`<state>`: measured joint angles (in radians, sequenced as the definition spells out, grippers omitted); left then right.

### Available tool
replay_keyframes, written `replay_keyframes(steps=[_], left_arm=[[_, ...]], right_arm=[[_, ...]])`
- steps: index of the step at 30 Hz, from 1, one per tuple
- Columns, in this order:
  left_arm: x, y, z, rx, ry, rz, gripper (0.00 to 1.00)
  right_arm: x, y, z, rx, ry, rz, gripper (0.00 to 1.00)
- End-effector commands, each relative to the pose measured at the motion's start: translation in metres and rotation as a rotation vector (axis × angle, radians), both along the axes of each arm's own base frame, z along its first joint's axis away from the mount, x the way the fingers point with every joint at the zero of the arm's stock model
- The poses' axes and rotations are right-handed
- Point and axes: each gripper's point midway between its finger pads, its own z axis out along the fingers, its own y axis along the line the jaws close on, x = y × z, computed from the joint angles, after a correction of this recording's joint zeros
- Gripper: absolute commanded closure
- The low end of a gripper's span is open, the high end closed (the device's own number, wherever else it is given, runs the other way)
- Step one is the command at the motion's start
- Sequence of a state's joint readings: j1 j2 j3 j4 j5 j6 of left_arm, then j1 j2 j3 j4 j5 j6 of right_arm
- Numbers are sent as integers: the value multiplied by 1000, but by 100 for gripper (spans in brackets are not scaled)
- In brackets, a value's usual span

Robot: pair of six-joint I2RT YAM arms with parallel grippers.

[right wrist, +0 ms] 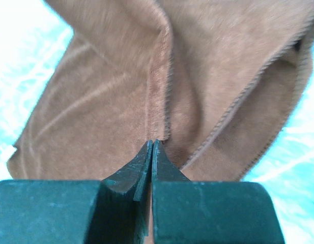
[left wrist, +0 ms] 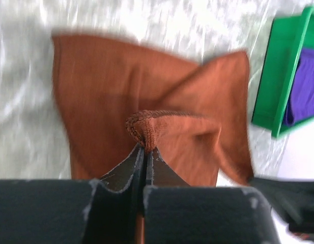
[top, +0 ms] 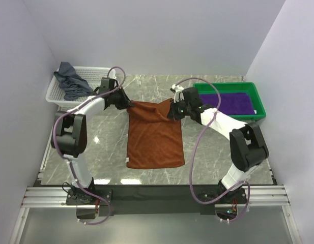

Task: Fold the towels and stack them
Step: Flatten out the crumpled towel

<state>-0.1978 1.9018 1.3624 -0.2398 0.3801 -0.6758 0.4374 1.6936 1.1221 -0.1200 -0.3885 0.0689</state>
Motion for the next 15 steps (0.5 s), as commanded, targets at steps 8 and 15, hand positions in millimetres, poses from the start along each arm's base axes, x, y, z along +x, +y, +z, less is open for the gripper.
replay_keyframes(steps=[8, 15], left_arm=[[-83, 8, -57, -37, 172, 25, 80], [-91, 10, -49, -33, 146, 21, 44]], right_arm=[[-18, -18, -8, 41, 56, -114, 100], [-28, -20, -24, 43, 91, -113, 100]])
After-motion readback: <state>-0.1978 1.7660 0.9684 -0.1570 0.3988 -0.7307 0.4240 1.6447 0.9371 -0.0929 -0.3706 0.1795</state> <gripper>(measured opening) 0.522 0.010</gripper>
